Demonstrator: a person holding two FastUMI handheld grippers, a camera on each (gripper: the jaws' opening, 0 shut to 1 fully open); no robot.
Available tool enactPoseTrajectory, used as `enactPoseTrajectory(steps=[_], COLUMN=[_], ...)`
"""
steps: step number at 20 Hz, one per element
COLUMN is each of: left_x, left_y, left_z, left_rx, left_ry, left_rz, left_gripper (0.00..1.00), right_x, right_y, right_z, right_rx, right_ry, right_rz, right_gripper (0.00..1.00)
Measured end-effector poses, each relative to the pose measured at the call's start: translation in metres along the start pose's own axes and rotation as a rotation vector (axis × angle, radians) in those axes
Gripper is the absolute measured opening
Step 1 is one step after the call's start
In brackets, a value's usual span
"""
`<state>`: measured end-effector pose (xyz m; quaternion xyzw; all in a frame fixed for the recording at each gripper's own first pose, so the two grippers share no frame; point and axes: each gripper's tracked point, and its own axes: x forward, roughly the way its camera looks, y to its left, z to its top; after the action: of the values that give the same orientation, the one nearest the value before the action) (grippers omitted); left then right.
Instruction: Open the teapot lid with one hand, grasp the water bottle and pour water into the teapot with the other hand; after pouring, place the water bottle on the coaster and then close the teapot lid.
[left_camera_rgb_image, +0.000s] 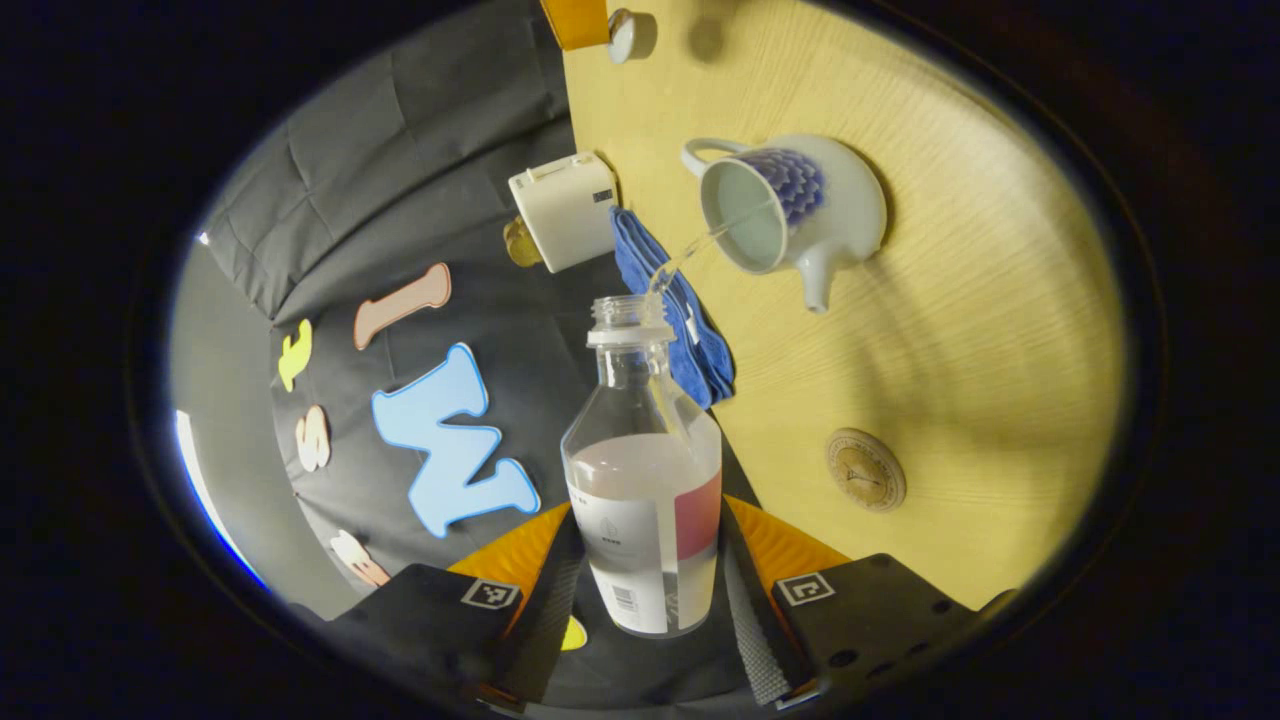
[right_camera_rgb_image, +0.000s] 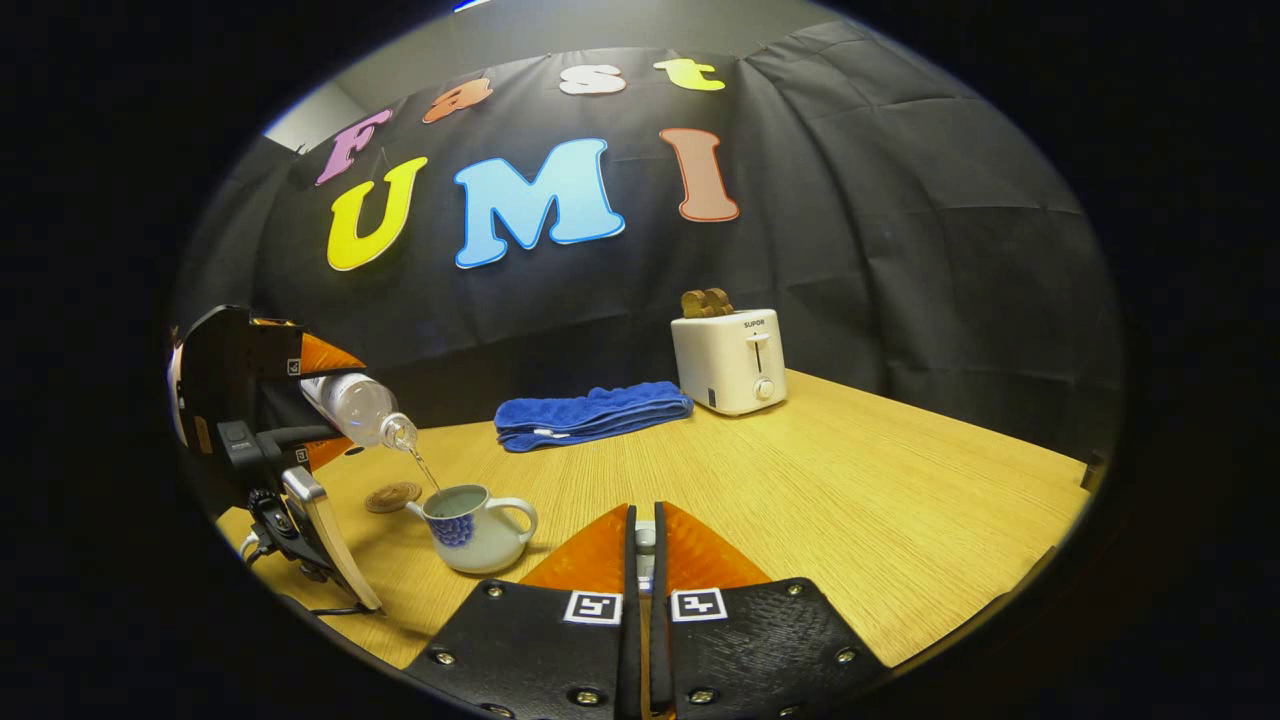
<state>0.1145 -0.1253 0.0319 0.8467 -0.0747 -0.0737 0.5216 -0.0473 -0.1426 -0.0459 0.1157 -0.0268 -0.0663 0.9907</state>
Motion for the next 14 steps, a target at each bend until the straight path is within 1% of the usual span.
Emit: enactPoseTrajectory(steps=[14], left_x=[-0.011], left_y=[0.023], left_z=[-0.011], left_rx=[0.086], left_ry=[0.022], left_rz=[0.022], left_gripper=[0.84], right_x=[0.002], right_y=[0.003], right_z=[0.0], right_rx=[0.006], right_ry=[-0.006], right_rz=[0.021], right_gripper=[0.04])
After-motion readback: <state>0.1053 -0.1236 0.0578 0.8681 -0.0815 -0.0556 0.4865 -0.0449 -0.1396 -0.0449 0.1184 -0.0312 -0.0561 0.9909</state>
